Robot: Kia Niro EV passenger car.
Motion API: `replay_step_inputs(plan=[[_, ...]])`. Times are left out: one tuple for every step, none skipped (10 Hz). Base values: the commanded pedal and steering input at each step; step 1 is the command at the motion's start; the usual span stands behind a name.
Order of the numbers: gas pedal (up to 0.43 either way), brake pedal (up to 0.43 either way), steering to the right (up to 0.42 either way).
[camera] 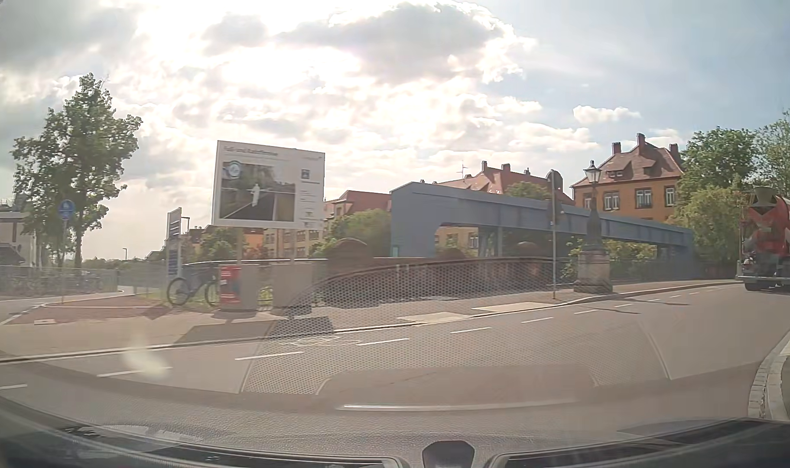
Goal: Follow the waypoints while adhering to traffic rules and regulations
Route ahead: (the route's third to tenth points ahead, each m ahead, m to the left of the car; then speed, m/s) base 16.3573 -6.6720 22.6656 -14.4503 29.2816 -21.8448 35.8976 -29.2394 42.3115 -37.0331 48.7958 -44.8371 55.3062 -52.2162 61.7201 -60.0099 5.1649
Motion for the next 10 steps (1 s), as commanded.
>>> replay_step_inputs(plan=[[0.067, 0.000, 0.412], [0.067, 0.000, 0.414], [0.067, 0.000, 0.415], [0.067, 0.000, 0.416], [0.067, 0.000, 0.415], [0.067, 0.000, 0.415], [0.067, 0.000, 0.412], [0.067, 0.000, 0.409], [0.079, 0.000, 0.401], [0.079, 0.000, 0.389]])
